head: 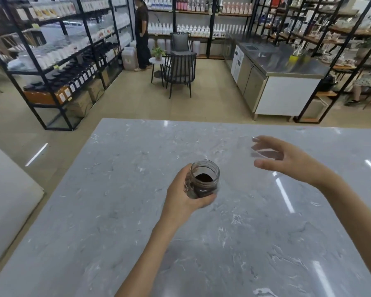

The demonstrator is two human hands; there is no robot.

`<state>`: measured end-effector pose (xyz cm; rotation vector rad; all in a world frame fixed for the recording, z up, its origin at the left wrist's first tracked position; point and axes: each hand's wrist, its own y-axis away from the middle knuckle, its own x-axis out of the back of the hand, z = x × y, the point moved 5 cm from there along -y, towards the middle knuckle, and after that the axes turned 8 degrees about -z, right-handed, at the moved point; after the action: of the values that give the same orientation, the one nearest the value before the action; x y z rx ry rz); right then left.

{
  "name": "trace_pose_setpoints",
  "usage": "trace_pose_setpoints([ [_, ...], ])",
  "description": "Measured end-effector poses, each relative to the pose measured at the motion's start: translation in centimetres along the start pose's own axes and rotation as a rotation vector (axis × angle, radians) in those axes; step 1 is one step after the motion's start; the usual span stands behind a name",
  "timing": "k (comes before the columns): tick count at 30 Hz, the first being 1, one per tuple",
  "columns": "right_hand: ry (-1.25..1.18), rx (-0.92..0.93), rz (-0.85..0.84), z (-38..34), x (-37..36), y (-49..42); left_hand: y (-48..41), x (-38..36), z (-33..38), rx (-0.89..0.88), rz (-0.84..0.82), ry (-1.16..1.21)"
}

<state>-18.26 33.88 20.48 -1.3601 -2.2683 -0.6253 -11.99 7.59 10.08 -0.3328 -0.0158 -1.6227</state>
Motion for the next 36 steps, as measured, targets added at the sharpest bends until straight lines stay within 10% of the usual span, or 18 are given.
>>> trace_pose_setpoints([
  [36,0.366,0.016,-0.229,13.8,-17.8,3.8,7.9,0.2,-15.4,0.298,-0.439,-0.233],
])
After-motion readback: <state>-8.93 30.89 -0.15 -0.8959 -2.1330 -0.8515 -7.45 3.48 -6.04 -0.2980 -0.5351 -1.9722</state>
